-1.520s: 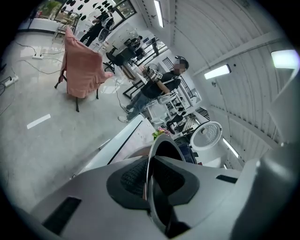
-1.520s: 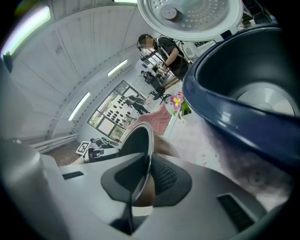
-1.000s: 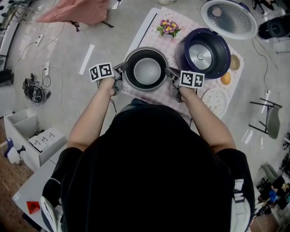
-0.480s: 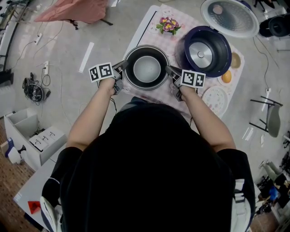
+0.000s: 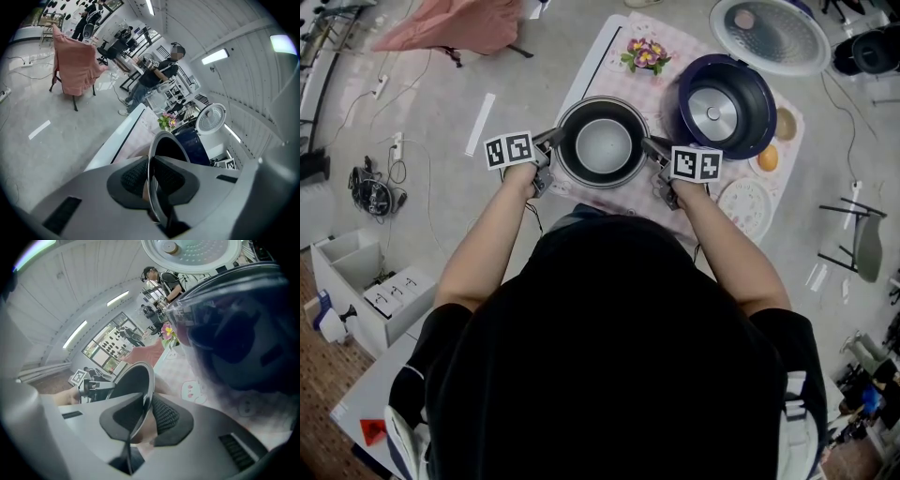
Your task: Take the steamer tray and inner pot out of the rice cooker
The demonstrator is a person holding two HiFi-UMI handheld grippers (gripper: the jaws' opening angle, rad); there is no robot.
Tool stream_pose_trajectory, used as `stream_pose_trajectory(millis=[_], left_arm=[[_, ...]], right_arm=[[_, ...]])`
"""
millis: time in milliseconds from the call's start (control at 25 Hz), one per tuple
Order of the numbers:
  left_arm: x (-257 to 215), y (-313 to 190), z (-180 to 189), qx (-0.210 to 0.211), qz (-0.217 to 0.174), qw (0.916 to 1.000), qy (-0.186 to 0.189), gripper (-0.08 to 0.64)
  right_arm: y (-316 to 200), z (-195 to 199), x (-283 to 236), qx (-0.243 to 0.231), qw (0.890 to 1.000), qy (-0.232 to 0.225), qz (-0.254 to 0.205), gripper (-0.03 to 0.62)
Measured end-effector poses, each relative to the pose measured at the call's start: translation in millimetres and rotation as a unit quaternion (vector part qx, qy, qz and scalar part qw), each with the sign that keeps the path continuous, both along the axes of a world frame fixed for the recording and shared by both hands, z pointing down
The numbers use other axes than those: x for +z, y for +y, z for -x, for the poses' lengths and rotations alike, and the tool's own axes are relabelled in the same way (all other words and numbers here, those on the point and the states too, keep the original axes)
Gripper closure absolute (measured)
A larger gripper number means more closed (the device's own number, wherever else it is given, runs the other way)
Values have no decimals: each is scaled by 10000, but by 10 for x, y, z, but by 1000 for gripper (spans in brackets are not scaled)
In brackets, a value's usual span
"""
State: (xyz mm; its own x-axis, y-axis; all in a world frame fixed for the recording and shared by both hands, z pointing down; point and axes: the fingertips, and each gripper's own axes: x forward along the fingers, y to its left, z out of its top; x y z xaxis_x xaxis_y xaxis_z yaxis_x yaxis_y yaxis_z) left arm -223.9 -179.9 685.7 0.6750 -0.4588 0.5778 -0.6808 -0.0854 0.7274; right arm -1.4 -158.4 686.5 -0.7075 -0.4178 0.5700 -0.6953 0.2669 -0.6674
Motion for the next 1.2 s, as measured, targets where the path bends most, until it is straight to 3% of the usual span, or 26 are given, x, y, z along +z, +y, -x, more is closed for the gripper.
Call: stream_pose_trajectory(millis=[280, 600, 760, 960, 1200], left_arm=[[-72, -83, 55, 230, -363, 9977, -532, 486], [-561, -357, 165, 379, -1104, 9882, -994, 477], [-901, -555, 57, 520, -1589, 9794, -1132, 476], [-1376, -726, -104, 732, -2238, 9621, -1378, 472], [-1831, -845, -385, 1024, -2740, 9479, -1260, 469]], right_arm=[[-50, -64, -155, -163, 9976, 398, -542, 514], [-134, -14, -730, -259, 9929, 250, -1135, 506], [-297, -120, -1112, -271, 9863, 308, -1596, 503], [-547, -271, -1707, -170, 9752, 321, -2183, 499], [-731, -450, -2206, -199, 9589, 621, -2761, 491]])
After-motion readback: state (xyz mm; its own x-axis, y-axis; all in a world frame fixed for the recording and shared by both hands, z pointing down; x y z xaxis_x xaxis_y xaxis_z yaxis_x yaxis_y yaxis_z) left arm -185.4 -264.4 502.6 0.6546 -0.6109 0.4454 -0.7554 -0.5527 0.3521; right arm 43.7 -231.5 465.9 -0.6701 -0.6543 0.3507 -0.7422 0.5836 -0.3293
